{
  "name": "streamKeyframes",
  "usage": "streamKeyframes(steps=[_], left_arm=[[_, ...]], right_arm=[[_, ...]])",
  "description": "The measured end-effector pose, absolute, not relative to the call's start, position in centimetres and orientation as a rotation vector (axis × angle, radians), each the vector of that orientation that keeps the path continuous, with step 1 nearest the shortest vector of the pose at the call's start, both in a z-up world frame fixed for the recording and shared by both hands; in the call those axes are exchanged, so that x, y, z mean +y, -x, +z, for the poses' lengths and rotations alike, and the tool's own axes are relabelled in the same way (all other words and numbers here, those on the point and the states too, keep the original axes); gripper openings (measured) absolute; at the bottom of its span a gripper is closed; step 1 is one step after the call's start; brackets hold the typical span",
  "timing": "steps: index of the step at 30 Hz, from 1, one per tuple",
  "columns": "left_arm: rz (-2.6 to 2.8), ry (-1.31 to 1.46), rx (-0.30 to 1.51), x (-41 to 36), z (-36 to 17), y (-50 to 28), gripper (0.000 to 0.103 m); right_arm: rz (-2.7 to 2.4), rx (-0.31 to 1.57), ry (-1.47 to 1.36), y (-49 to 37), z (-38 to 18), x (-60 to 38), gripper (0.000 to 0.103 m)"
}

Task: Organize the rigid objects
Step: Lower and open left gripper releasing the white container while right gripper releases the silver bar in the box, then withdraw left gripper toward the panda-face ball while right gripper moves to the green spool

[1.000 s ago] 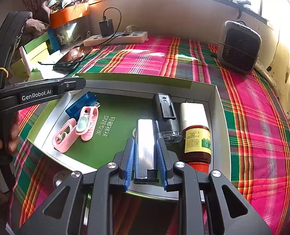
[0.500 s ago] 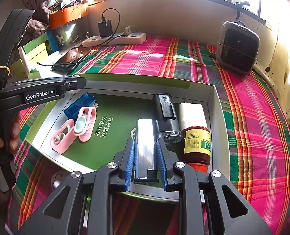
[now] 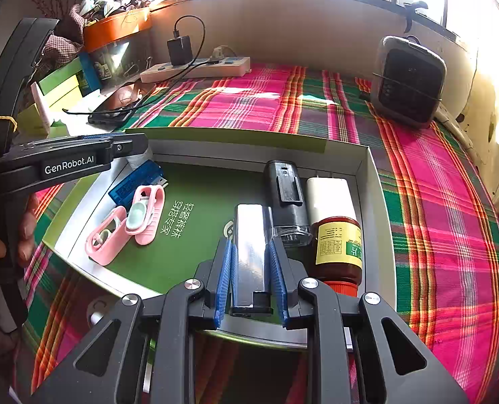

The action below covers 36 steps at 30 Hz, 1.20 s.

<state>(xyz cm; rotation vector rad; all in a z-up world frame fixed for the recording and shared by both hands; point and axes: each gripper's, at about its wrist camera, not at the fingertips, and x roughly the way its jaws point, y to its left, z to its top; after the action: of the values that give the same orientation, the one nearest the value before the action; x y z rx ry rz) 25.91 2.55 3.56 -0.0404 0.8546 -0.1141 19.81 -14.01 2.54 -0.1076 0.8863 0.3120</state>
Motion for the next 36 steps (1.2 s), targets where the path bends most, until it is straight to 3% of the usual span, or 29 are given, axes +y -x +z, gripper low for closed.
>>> streamKeyframes(steps=[26, 36], left_arm=[[-0.155, 0.054, 0.833, 2.3, 5.1, -21.5, 0.031], [-0.152, 0.063, 0.813, 2.8, 5.8, -18.6, 0.032]], right_arm=[[0.280, 0.848, 0.069, -18.1, 4.0, -14.4, 0.026], [0.268, 0.836, 0.036, -15.8, 4.6, -14.9, 0.034]])
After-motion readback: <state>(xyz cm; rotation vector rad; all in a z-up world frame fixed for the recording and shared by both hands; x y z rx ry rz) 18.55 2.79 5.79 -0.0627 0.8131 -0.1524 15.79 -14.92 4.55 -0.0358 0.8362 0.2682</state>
